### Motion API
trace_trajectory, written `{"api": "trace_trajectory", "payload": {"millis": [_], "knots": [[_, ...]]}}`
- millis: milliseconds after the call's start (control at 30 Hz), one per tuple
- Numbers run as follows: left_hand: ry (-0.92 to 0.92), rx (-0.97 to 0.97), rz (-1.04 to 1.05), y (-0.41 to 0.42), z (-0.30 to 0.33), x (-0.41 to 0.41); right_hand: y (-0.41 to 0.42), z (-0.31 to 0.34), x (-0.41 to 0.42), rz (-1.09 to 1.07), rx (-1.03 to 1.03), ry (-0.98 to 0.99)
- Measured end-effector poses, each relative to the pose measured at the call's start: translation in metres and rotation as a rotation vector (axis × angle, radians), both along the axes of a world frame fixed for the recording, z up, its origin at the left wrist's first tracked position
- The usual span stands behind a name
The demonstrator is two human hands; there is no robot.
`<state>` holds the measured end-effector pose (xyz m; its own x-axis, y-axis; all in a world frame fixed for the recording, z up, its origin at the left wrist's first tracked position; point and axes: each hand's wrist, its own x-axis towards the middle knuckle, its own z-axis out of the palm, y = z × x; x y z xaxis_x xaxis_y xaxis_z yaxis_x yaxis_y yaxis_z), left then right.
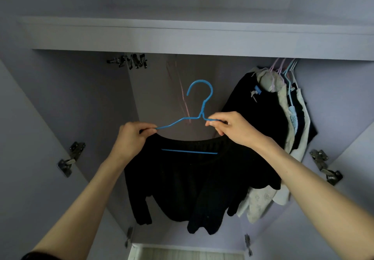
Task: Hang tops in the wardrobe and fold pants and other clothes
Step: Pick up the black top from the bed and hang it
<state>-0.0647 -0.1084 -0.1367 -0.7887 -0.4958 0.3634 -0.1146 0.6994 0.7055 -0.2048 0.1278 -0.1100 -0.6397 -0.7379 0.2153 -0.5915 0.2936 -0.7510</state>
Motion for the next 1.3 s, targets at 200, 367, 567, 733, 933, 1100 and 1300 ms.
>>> {"api": "trace_trajectory", "payload": {"millis": [200, 367, 567, 733, 933, 1100, 1300], "knots": [[0.000, -0.010, -0.113, 0.025, 0.006, -0.017, 0.010, -0.003, 0.003, -0.032, -0.015, -0.011], [-0.014, 0.023, -0.128, 0.035, 0.004, -0.022, 0.028, -0.002, 0.005, -0.060, 0.001, -0.020], [0.027, -0.010, -0.131, 0.044, 0.009, -0.023, 0.053, -0.005, -0.003, -0.095, 0.117, -0.058], [0.037, 0.023, -0.085, 0.037, 0.012, -0.024, 0.091, -0.021, -0.013, -0.313, 0.161, 0.013], [0.014, 0.087, -0.141, 0.057, 0.008, -0.034, 0.072, -0.011, 0.001, -0.220, -0.015, 0.014], [-0.051, 0.056, -0.217, 0.071, 0.004, -0.040, 0.065, 0.006, 0.007, -0.109, -0.017, -0.269], [-0.145, -0.207, -0.349, 0.078, 0.005, -0.043, 0.080, -0.013, -0.007, -0.343, 0.022, -0.581]]}}
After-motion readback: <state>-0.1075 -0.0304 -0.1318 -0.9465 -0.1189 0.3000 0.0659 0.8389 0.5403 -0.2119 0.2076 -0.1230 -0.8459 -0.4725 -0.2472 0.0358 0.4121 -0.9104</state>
